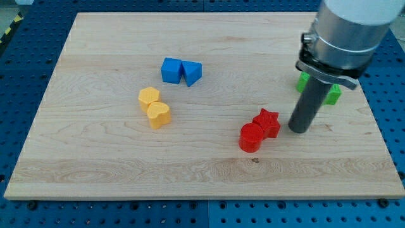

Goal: Push the red star into the red circle

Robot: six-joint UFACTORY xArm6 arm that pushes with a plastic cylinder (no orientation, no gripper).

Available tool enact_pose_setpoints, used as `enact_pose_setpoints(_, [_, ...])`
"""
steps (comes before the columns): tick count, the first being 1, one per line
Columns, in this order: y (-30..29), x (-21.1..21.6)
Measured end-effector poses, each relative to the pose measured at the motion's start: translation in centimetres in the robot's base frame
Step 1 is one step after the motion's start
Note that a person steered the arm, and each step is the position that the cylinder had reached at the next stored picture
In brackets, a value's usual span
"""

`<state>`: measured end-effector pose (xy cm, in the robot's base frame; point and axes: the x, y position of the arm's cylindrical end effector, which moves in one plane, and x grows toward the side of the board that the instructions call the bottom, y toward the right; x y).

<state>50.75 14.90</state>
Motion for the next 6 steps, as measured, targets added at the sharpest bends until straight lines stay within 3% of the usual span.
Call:
enact_pose_setpoints(3, [-5.9, -0.6])
enact_pose_setpoints(6, [-6.7, -2.2])
